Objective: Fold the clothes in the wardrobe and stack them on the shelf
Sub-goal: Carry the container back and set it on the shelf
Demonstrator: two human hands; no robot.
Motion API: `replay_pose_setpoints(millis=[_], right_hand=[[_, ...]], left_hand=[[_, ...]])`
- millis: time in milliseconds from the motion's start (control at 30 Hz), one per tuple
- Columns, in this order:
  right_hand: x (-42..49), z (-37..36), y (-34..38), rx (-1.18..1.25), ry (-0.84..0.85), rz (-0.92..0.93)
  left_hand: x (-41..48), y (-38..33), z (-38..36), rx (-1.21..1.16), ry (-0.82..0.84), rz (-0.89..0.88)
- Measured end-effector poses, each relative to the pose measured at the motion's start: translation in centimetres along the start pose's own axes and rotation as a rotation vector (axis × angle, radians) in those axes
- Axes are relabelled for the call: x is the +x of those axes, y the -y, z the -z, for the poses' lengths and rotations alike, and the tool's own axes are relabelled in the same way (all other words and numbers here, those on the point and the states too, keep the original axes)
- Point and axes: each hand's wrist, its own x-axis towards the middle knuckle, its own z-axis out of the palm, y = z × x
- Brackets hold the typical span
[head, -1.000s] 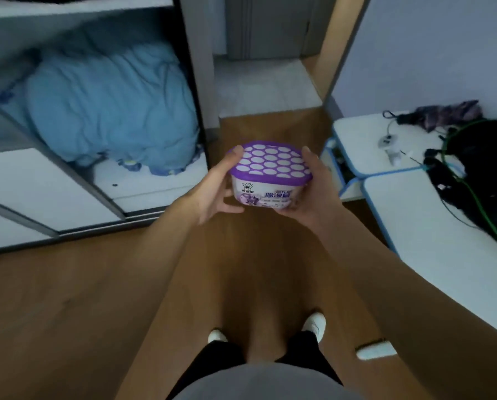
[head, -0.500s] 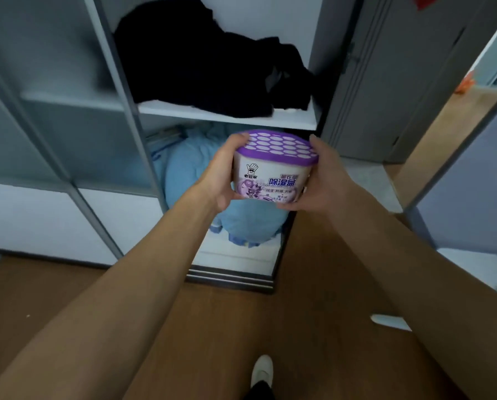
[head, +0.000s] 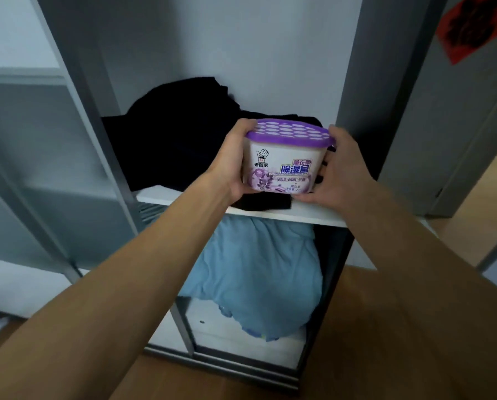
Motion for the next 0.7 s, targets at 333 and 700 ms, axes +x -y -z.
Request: replay_pose_setpoints(millis=[333, 700], right_hand=[[12.0, -3.1, 7.2, -0.203, -0.171, 0.220], [22.6, -6.6, 13.7, -0.677, -0.291, 0.468]], left_hand=[[14.3, -6.0, -0.8, -0.094, 0.067, 0.000], [31.1, -11.6, -0.8, -0.030, 0.191, 0.050]])
